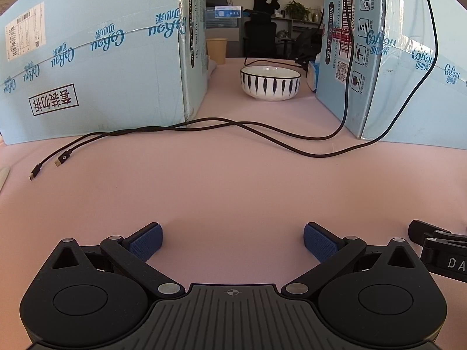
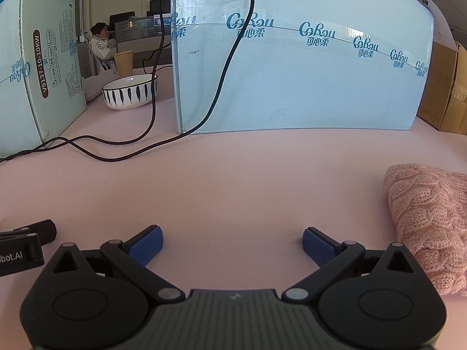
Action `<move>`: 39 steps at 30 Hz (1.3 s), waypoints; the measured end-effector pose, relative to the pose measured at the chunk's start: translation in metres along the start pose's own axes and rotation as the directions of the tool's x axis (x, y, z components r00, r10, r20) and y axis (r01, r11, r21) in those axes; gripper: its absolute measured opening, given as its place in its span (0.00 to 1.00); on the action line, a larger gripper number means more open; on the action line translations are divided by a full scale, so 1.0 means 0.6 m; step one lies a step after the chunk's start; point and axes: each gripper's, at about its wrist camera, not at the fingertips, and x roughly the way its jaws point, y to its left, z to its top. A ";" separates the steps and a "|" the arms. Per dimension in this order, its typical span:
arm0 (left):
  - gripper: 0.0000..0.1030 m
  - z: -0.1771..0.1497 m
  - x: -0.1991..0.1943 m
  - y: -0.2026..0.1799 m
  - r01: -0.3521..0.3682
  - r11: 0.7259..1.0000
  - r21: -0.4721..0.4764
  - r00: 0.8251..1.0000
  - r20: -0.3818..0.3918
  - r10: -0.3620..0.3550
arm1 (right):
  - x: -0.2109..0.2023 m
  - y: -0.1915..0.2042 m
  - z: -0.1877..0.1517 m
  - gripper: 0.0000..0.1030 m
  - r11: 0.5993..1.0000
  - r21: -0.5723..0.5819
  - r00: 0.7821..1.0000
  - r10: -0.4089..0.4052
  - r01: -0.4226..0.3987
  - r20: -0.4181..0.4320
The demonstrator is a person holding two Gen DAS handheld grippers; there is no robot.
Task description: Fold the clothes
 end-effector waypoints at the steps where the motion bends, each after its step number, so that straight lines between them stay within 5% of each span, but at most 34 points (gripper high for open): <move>1: 1.00 0.000 0.000 0.000 0.000 1.000 0.000 1.000 0.000 0.000 | 0.000 0.000 0.000 1.00 1.000 0.000 1.000 0.000 0.000 0.000; 39: 1.00 0.001 0.001 -0.004 0.002 1.000 -0.003 1.000 0.001 -0.002 | 0.000 0.000 -0.001 1.00 1.000 0.002 1.000 -0.003 0.003 0.000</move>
